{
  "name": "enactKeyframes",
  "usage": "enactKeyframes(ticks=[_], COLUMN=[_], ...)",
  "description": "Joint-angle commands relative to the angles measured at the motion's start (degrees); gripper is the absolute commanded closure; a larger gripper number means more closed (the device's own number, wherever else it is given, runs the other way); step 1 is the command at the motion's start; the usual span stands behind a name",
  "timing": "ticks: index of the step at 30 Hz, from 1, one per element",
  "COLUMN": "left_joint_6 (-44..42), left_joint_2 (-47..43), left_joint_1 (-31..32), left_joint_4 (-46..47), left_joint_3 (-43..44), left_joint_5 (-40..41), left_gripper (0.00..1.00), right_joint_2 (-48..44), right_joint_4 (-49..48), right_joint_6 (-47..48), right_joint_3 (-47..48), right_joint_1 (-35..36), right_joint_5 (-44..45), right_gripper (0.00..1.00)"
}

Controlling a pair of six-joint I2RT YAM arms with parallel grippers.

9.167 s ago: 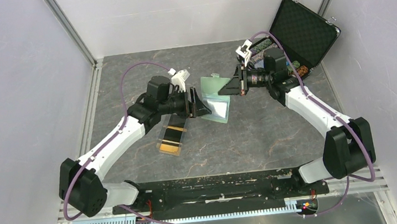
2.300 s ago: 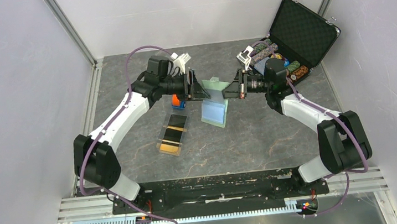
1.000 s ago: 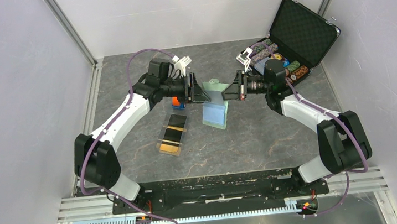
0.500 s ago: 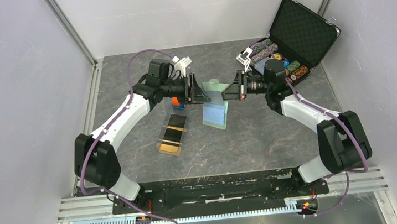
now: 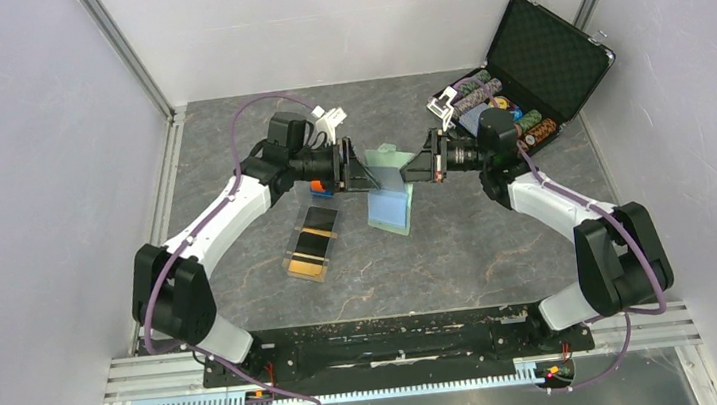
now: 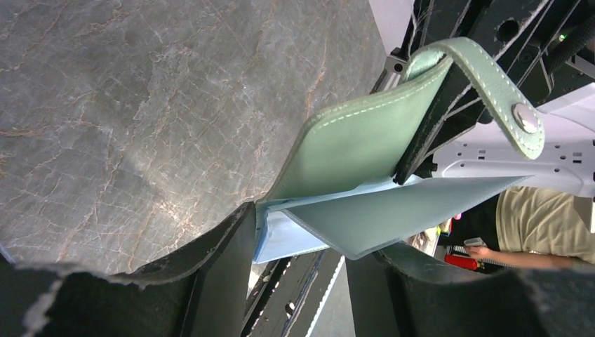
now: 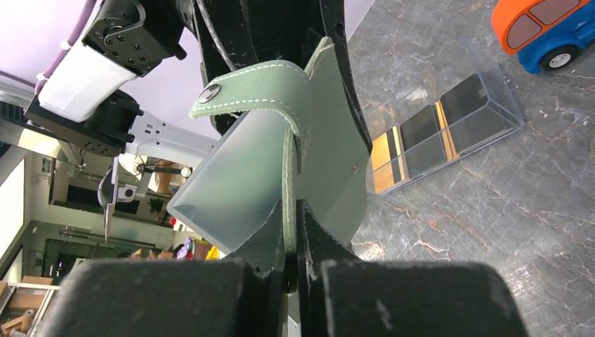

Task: Put the credit cards into the card holder
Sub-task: Open the card holder.

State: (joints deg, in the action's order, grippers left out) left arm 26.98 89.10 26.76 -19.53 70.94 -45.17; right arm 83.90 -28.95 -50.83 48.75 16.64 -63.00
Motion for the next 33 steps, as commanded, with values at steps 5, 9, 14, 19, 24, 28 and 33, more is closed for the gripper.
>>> enactKeyframes(ticks=[5, 9, 14, 19, 24, 28, 33], left_joint_6=[3.59, 4.87, 5.72, 7.26, 7.99, 9.48, 10.98], left_joint_2=[-3.92, -4.24, -4.28, -4.26, -4.77, -5.71, -6.54], left_joint_1=[0.57, 0.57, 0.57, 0.57, 0.59, 0.59, 0.58], left_joint_4=[8.91, 11.62, 13.58, 16.15, 17.94, 21.1, 23.75], left_joint_3=[-4.24, -5.32, -5.63, -6.31, -7.03, -8.54, -10.07], left_joint_5=[-5.18, -6.32, -7.37, -8.34, -8.54, -8.53, -8.55], left_gripper=[0.46, 0.49, 0.56, 0.66, 0.78, 0.88, 0.97], right_joint_2=[-2.75, -2.69, -2.73, -2.86, -2.68, -2.68, -2.59], right_joint_4=[-5.83, -7.03, -7.82, -8.7, -10.35, -11.42, -12.42], right_joint_6=[-1.3, -2.16, -2.69, -3.33, -4.49, -5.23, -5.86], right_joint_3=[-1.36, -1.51, -1.79, -2.42, -2.85, -3.48, -4.06], right_joint_1=[0.2, 0.23, 0.23, 0.26, 0.27, 0.32, 0.29], right_joint_5=[-0.49, -0.79, -0.87, -0.92, -0.97, -0.79, -0.75], right_gripper=[1.0, 1.0, 1.0, 1.0, 1.0, 1.0, 0.99])
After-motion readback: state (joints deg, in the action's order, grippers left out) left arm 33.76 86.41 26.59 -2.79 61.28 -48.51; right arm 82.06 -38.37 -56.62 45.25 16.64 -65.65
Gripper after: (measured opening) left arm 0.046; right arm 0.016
